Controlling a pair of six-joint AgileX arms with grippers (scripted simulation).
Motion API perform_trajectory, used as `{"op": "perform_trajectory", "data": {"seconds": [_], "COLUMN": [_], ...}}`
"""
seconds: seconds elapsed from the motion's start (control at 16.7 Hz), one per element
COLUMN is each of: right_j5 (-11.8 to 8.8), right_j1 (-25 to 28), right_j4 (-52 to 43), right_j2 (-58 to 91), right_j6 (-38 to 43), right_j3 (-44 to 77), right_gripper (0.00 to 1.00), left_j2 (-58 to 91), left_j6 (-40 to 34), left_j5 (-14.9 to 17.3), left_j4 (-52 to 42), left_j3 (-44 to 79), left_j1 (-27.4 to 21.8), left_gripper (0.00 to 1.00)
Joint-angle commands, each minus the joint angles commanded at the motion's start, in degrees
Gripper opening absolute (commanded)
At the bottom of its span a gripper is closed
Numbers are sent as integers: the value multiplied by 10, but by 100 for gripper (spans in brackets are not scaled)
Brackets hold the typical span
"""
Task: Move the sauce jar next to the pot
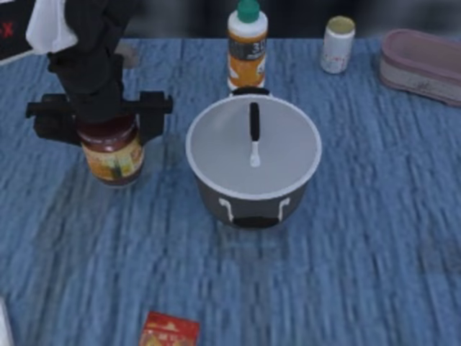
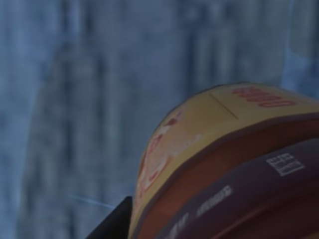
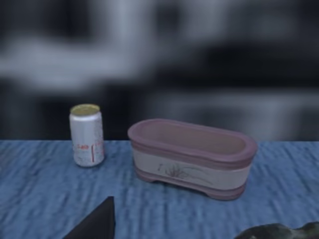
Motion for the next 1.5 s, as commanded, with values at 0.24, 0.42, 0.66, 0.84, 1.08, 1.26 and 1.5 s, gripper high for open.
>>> {"op": "perform_trajectory", "data": {"seconds": [0.24,0.42,0.66,0.84,1.08,1.26,1.5], "right_j5": [0,0,0,0,0,0,0], "right_j1": [0,0,0,0,0,0,0], "right_j4": [0,0,0,0,0,0,0], "right_j2": [0,0,0,0,0,0,0], "right_j6": [0,0,0,0,0,0,0], "right_j3": [0,0,0,0,0,0,0], "right_gripper": [100,100,100,100,100,100,100], "left_j2": [17,39,42,42,42,42,42], "left_j6": [3,3,3,3,3,3,3], "left_j5": [0,0,0,0,0,0,0], "left_j4": [44,92,97,97,97,97,97], "left_j3": [-23,-48,-51,-51,-51,-51,-51], "left_j1": [-1,1,1,1,1,1,1], "left_gripper": [0,0,0,23,53,75,100]}}
